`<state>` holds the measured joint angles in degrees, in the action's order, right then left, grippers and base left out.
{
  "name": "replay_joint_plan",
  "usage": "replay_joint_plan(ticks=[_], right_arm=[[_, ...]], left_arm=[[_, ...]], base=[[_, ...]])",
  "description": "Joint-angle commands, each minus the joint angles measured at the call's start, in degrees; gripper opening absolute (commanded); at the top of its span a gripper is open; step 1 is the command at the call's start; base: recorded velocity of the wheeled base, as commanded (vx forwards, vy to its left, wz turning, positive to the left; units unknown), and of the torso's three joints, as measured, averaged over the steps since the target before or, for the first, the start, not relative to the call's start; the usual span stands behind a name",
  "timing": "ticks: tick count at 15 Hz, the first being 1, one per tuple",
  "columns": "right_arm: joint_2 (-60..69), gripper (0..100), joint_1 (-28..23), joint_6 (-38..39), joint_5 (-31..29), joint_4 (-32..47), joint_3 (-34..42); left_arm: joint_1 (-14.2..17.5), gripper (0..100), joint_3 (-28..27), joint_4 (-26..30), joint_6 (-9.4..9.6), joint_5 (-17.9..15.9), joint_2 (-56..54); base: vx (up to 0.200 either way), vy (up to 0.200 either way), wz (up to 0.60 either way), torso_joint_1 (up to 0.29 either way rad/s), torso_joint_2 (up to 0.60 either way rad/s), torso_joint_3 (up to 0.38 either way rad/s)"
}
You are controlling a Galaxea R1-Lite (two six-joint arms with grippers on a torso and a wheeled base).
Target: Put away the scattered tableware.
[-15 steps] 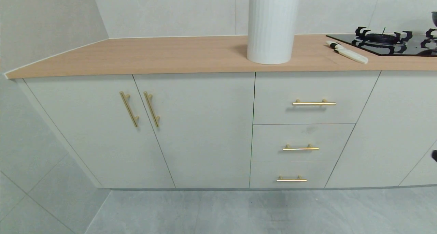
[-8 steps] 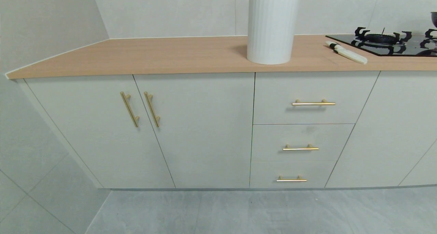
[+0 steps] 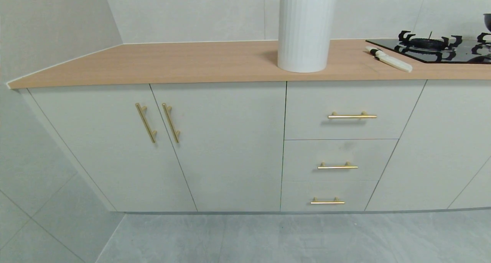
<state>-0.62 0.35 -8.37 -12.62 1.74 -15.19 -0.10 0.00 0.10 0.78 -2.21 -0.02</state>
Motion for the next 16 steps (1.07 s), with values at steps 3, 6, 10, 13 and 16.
replay_joint_plan(ticks=[3,6,10,13,16], right_arm=[[0.6,100,-0.1,0.4,14.6,-11.5,15.2],[0.6,100,-0.1,4.9,18.3,-7.1,15.2],[0.6,100,-0.1,4.9,18.6,-1.2,15.1],[0.6,100,-0.1,4.8,18.8,-1.2,15.1],[0.6,100,-0.1,5.5,18.3,-1.2,15.1]], left_arm=[[0.0,100,0.0,0.0,0.01,0.0,0.0],[0.0,100,0.0,0.0,0.01,0.0,0.0],[0.0,100,0.0,0.0,0.01,0.0,0.0],[0.0,100,0.0,0.0,0.01,0.0,0.0],[0.0,100,0.0,0.0,0.01,0.0,0.0]], base=[[0.000,0.000,0.00,0.000,0.00,0.000],[0.000,0.000,0.00,0.000,0.00,0.000],[0.000,0.000,0.00,0.000,0.00,0.000],[0.000,0.000,0.00,0.000,0.00,0.000],[0.000,0.000,0.00,0.000,0.00,0.000]])
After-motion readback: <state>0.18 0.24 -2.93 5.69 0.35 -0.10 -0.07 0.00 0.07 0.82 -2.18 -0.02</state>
